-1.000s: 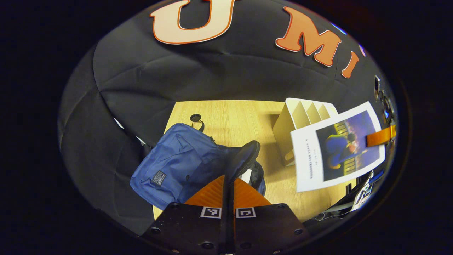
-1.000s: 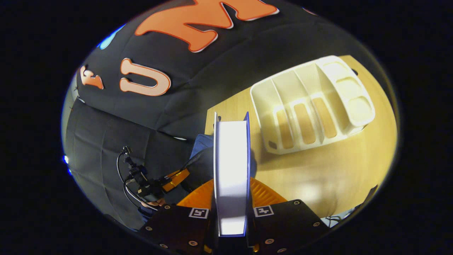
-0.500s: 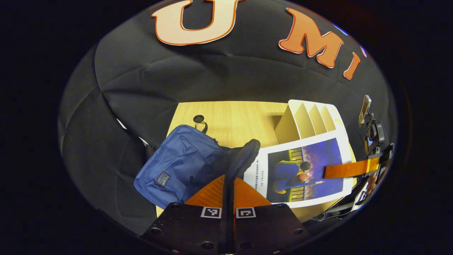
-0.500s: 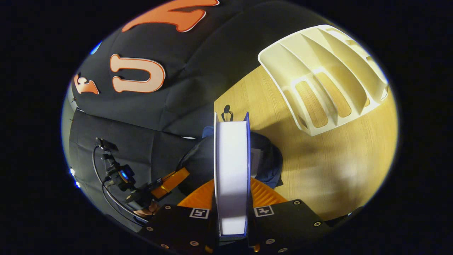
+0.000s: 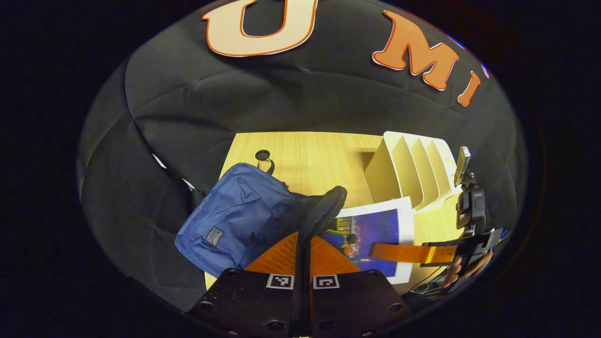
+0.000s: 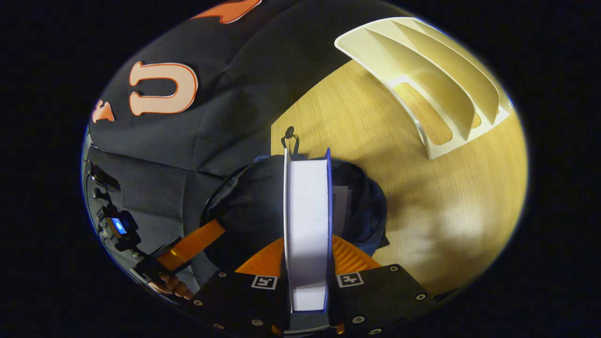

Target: Open the schoolbag, grab two books from the bookshelf and put them into the schoolbag.

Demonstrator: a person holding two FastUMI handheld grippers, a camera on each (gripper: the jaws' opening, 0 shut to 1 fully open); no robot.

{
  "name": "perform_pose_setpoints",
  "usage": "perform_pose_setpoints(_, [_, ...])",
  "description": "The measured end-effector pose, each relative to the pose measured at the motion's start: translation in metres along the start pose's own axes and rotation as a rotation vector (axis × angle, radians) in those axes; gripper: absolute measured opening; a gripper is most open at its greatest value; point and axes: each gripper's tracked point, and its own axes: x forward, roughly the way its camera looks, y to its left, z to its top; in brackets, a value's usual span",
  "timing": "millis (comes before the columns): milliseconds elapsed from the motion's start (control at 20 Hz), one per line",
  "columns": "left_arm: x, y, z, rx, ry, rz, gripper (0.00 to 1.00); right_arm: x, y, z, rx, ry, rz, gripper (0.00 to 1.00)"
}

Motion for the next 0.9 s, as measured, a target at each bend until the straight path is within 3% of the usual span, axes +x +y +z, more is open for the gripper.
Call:
perform_pose_setpoints(500, [-0.003, -0.014, -0.002, 0.004, 0.004, -0.025, 0.01, 0.038, 0.011, -0.003, 0.119, -0.049, 0.097, 0.31])
perform_pose_setpoints(900, [0.004, -0.042, -0.013, 0.044, 0.044, -0.087, 0.01, 0.071, 0.024, -0.008, 0.139, -0.053, 0.136, 0.31])
